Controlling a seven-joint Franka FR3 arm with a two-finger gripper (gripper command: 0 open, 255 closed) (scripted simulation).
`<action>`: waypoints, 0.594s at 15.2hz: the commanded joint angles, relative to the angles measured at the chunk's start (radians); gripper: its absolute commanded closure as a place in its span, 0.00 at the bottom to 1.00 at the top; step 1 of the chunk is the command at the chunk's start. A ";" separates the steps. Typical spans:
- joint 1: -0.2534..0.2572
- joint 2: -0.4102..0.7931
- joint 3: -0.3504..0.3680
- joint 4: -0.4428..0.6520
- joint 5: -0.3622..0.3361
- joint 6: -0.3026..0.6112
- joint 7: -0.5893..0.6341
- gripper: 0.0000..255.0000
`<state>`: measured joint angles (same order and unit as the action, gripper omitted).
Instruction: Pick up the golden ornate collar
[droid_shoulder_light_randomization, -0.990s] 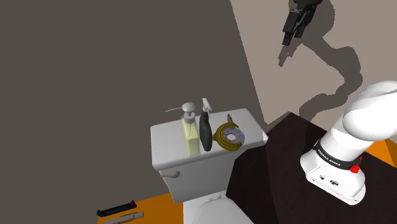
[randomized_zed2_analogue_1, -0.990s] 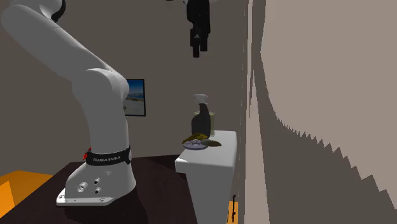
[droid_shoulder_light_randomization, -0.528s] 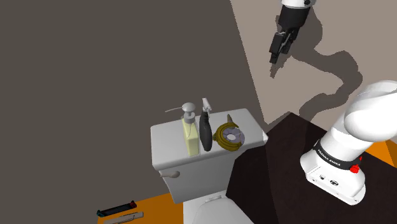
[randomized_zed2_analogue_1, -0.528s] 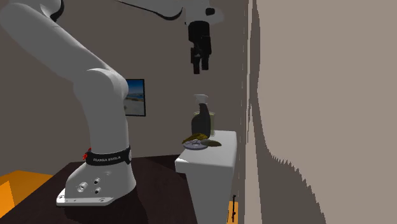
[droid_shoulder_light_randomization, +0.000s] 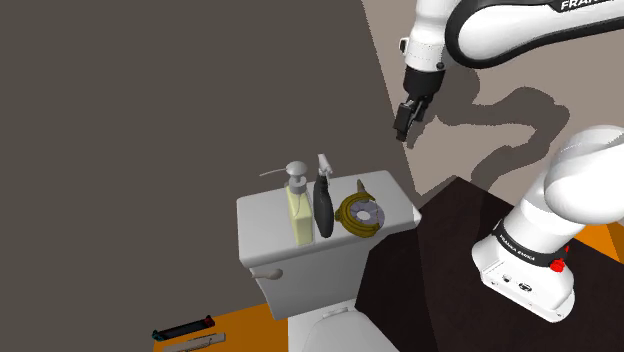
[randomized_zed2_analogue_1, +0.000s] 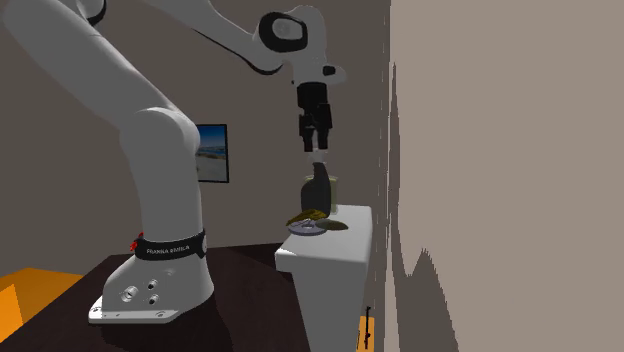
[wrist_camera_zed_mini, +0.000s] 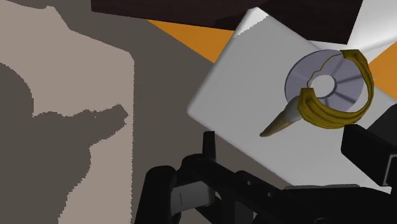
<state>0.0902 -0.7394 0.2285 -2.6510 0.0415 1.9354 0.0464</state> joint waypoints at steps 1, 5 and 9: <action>0.012 0.046 0.035 -0.027 0.005 0.072 0.021 0.00; 0.029 0.151 0.109 -0.069 0.006 0.213 0.070 0.00; 0.028 0.286 0.191 -0.087 -0.020 0.358 0.137 0.00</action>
<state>0.1207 -0.4882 0.4009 -2.7265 0.0303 2.2469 0.1680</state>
